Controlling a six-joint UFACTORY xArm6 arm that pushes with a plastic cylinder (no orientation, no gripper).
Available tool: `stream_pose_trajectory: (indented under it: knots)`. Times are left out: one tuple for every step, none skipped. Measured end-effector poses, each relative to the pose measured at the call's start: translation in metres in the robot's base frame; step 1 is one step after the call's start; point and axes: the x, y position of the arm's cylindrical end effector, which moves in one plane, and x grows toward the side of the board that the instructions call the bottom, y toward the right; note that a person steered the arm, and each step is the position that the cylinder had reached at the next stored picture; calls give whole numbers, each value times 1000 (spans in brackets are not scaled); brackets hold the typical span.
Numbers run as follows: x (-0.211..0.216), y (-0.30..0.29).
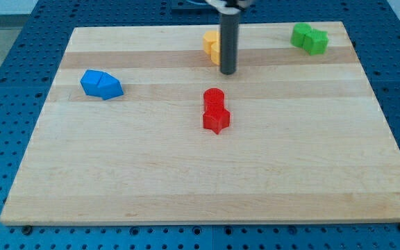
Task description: Slightly move the red star towards the left
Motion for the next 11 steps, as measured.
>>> stream_pose_trajectory:
  knots:
    - [17,5]
    - [46,12]
    - [69,12]
    - [84,11]
    - [93,11]
    - [107,11]
    - [107,11]
    - [119,4]
    - [117,-1]
    - [116,-22]
    - [116,-24]
